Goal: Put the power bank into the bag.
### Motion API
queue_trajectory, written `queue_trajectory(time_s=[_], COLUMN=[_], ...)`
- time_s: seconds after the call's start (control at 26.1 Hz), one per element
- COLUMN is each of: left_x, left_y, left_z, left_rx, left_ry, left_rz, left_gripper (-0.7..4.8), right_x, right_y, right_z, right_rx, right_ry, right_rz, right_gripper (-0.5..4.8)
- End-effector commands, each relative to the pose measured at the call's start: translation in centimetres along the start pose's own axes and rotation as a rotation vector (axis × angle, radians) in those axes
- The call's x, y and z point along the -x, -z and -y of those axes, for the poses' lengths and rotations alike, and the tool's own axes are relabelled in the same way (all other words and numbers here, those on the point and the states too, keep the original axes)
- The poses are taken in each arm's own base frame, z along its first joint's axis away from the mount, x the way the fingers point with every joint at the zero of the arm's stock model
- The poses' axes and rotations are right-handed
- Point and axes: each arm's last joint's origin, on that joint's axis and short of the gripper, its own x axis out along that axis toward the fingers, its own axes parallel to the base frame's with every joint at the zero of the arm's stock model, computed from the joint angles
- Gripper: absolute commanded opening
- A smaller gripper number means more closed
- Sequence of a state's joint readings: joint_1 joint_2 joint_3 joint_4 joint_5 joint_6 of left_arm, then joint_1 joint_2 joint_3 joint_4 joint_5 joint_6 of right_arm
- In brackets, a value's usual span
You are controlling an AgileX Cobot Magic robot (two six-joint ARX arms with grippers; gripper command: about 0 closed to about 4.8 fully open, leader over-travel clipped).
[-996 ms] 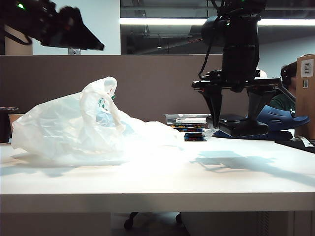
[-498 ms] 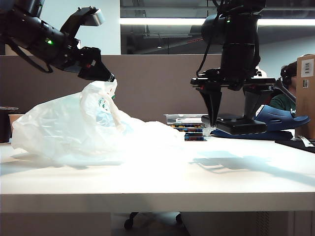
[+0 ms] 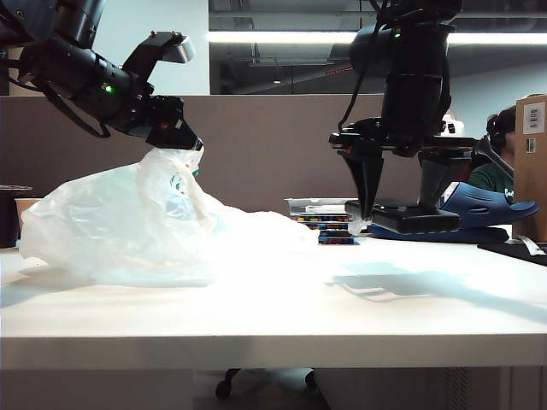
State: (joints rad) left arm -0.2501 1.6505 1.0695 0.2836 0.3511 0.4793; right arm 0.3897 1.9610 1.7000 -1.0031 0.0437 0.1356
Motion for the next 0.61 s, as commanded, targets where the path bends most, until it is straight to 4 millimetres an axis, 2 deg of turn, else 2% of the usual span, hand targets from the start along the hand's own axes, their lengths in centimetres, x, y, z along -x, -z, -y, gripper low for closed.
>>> queue_trajectory(time_s=[0.04, 0.08, 0.11, 0.27, 0.31, 0.34, 0.46, 0.61], left_x=[0.06, 0.06, 0.06, 0.07, 0.08, 0.09, 0.09, 0.11], left_y=[0.05, 0.16, 0.24, 0.48, 0.54, 0.61, 0.67, 0.47], left_z=[-0.05, 0.00, 0.04, 0.17, 0.20, 0.23, 0.27, 0.65], left_rx=[0.001, 0.005, 0.008, 0.018, 0.020, 0.023, 0.026, 0.035], left_ry=[-0.008, -0.007, -0.002, 0.010, 0.013, 0.016, 0.023, 0.149], left_rz=[-0.016, -0.029, -0.036, -0.061, -0.066, -0.073, -0.078, -0.010], left_gripper=[1.71, 0.98, 0.80, 0.66, 0.19, -0.06, -0.06, -0.06], right_x=[0.71, 0.72, 0.72, 0.72, 0.72, 0.72, 0.74, 0.78], right_y=[-0.15, -0.14, -0.13, -0.12, -0.12, -0.08, -0.04, 0.00], right_z=[-0.25, -0.29, -0.31, -0.34, -0.34, -0.40, -0.60, -0.97], right_rx=[0.016, 0.017, 0.017, 0.018, 0.019, 0.030, 0.038, 0.051], right_ry=[-0.052, -0.066, -0.072, -0.078, -0.078, -0.100, -0.145, -0.207], right_rz=[0.023, 0.021, 0.020, 0.018, 0.018, 0.013, 0.006, 0.001], right_gripper=[3.08, 3.08, 3.08, 3.08, 3.08, 3.08, 3.08, 3.08])
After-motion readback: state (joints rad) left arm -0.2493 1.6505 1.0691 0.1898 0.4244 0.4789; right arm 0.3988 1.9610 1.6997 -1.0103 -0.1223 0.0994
